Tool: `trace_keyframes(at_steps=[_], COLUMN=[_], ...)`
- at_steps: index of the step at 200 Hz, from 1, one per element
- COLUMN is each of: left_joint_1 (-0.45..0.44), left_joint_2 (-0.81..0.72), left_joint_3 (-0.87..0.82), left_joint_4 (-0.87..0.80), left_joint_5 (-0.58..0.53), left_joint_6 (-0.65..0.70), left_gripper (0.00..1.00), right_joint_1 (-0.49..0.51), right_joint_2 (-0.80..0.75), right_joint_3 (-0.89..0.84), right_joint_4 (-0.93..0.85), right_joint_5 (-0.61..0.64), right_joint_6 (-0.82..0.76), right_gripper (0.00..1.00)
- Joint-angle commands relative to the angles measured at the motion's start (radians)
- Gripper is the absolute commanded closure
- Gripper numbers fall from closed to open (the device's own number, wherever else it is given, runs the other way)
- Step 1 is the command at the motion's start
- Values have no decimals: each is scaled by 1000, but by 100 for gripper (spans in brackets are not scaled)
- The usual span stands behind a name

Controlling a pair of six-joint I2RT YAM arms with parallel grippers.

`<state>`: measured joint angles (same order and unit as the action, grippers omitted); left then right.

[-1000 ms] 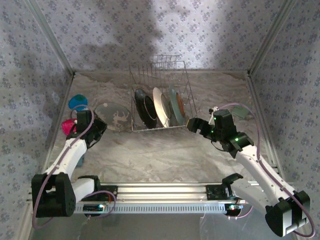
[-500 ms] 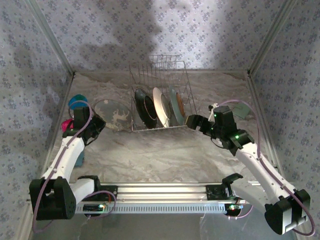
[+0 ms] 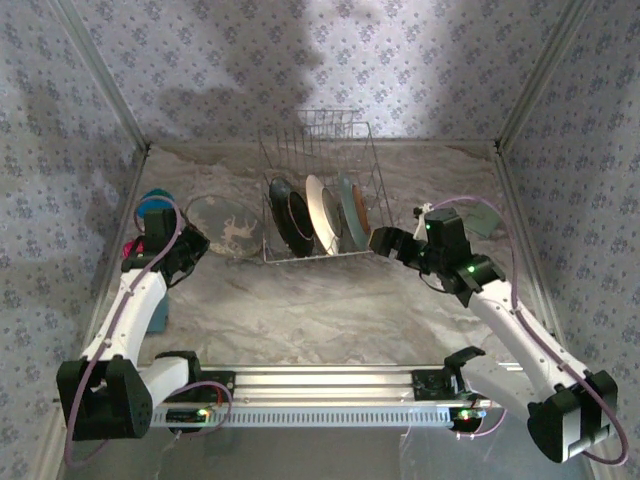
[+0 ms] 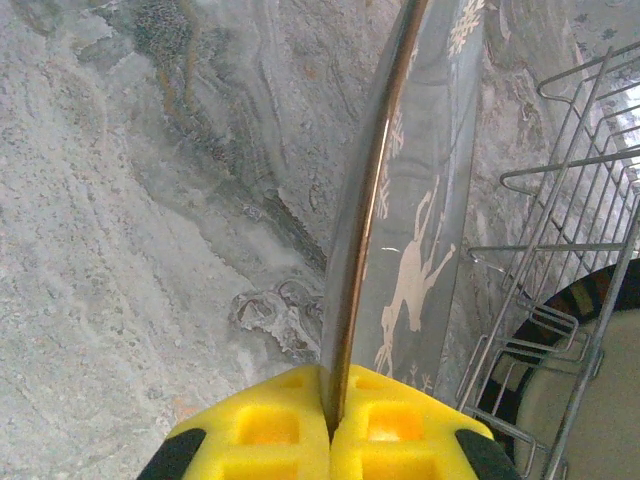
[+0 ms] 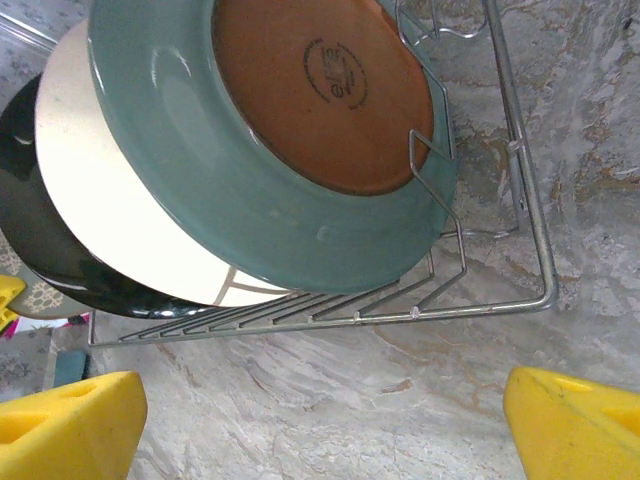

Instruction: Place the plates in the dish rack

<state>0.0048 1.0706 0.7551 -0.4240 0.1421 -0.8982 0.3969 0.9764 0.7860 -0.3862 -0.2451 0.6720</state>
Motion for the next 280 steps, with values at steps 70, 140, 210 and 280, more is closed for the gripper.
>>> trace_keyframes(at_steps=[70,140,210,280], left_joint_1=[5,6,5,5], left_joint_2=[-108,-153,-161,-235], left_joint_3=[72,102,194,269], left_joint_4=[30,-13,-46,-145], left_joint_5=[18,8,33,-19], left_joint_6=[2,11,31,35], left_gripper=[100,100,100,100], right_joint_1=[19,67,106,106], right_joint_2=[73,169,251,319], right_joint_3=[96,215,282,375], right_joint_4=[4,-1,28,-29], right_joint_5=[-178,-261,-273,-323], right_joint_6=[-32,-28,-17,-75], right_gripper=[2,0,0,0])
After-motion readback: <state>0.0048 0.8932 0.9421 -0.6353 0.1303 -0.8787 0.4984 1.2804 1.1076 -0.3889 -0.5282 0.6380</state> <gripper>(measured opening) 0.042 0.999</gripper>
